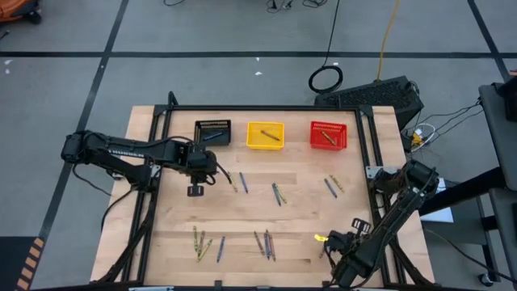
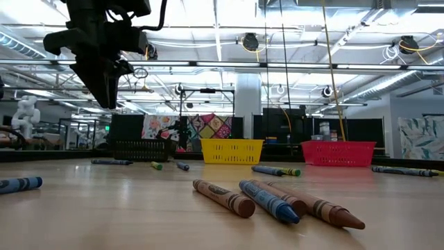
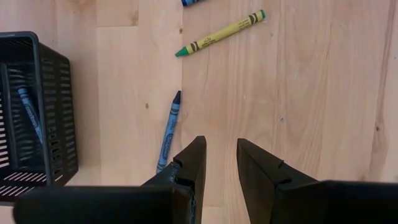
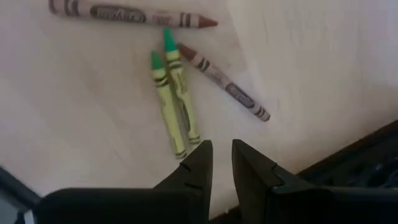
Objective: Sort crayons
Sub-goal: Put the green crayon into the red bin
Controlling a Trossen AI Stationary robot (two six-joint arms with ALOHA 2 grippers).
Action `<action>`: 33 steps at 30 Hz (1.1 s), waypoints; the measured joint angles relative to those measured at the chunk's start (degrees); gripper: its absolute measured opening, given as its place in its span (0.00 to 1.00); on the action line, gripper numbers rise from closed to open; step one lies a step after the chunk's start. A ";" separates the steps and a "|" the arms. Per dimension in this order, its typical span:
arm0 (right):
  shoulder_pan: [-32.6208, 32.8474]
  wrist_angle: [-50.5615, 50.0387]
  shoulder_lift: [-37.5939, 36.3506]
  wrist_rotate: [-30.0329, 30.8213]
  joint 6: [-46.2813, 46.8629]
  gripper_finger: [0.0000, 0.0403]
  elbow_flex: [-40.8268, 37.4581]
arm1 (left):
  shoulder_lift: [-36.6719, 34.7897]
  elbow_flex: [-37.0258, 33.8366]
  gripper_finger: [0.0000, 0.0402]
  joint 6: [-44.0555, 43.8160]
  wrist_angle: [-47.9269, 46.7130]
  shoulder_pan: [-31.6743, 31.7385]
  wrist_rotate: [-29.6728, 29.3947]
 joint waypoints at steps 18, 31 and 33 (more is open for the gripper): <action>0.04 7.34 0.03 3.28 2.64 0.11 0.02 | 0.00 0.00 0.22 -0.02 -1.71 0.00 0.02; 2.37 9.77 4.52 3.22 6.41 0.11 0.00 | 0.00 0.00 0.22 0.07 -1.69 0.00 0.01; 2.67 10.45 5.56 3.21 6.91 0.11 0.00 | 0.00 0.00 0.22 0.06 -1.69 0.00 0.02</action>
